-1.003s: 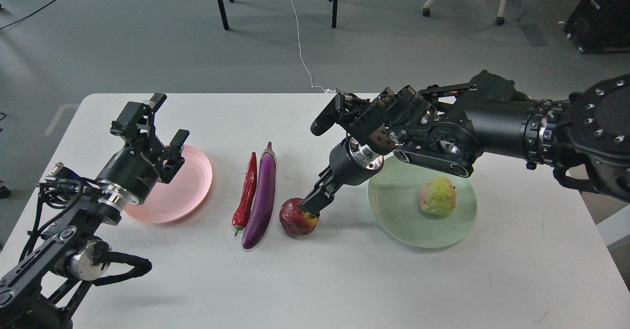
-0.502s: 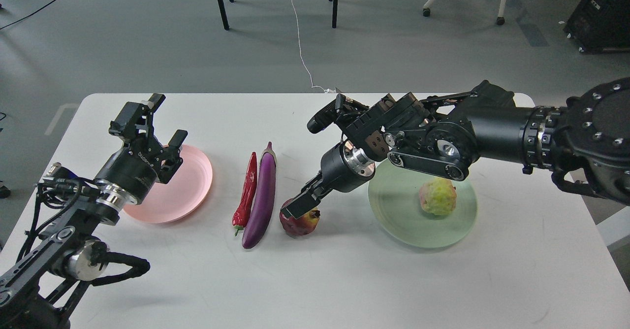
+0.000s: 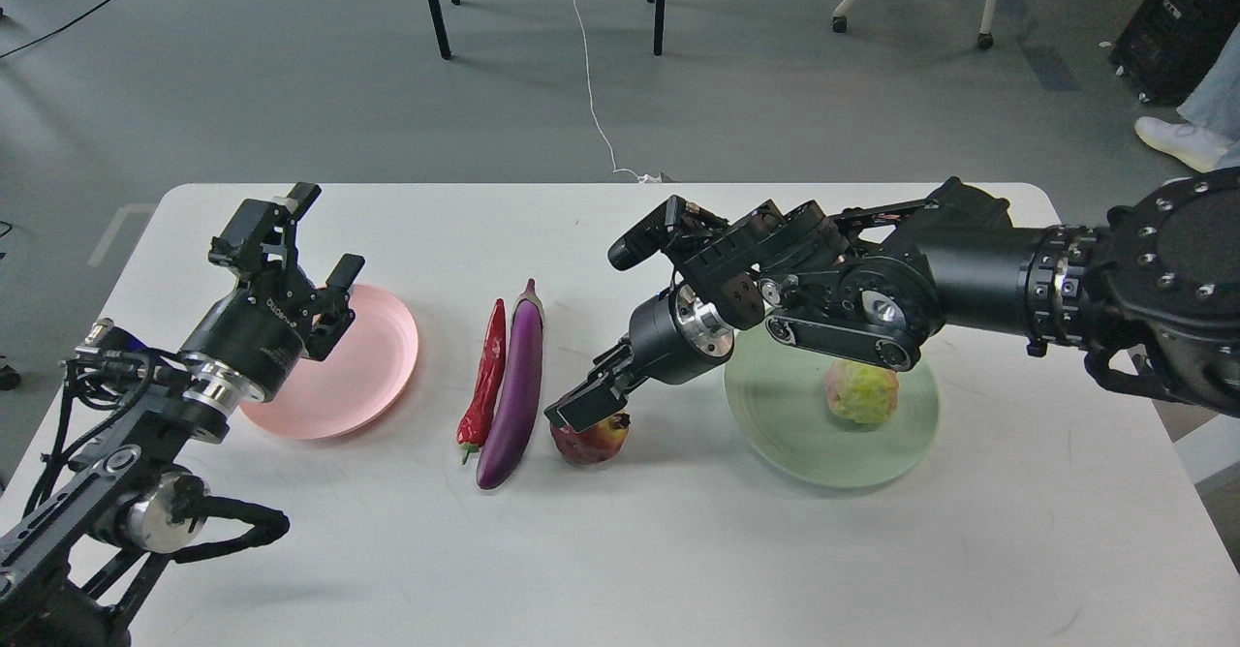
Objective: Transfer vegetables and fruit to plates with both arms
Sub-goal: 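Close the right gripper on the red fruit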
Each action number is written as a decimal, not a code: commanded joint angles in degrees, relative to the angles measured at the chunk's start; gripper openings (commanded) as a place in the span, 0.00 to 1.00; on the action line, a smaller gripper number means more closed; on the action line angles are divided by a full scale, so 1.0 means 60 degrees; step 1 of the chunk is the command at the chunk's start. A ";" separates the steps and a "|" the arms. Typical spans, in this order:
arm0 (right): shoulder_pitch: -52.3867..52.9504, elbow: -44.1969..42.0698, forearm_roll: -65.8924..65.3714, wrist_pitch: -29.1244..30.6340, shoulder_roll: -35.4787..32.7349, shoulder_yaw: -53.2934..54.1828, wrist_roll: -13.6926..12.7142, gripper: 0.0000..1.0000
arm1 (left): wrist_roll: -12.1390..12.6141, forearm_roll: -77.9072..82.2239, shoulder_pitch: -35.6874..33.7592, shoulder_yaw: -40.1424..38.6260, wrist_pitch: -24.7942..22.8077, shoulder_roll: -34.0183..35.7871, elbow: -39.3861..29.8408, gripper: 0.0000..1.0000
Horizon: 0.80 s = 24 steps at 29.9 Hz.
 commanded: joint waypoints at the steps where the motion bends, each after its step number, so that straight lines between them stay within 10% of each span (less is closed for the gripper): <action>1: -0.0074 0.0006 -0.0016 -0.0099 -0.0001 -0.0042 0.0000 0.94 | 0.0000 0.0000 0.0020 0.0000 0.0000 0.0002 0.0011 0.98; 24: -0.0426 0.0211 -0.0353 -0.0904 -0.0001 -0.0409 0.0000 0.94 | 0.0000 -0.0014 0.0107 -0.0234 -0.0014 0.0061 -0.0003 0.98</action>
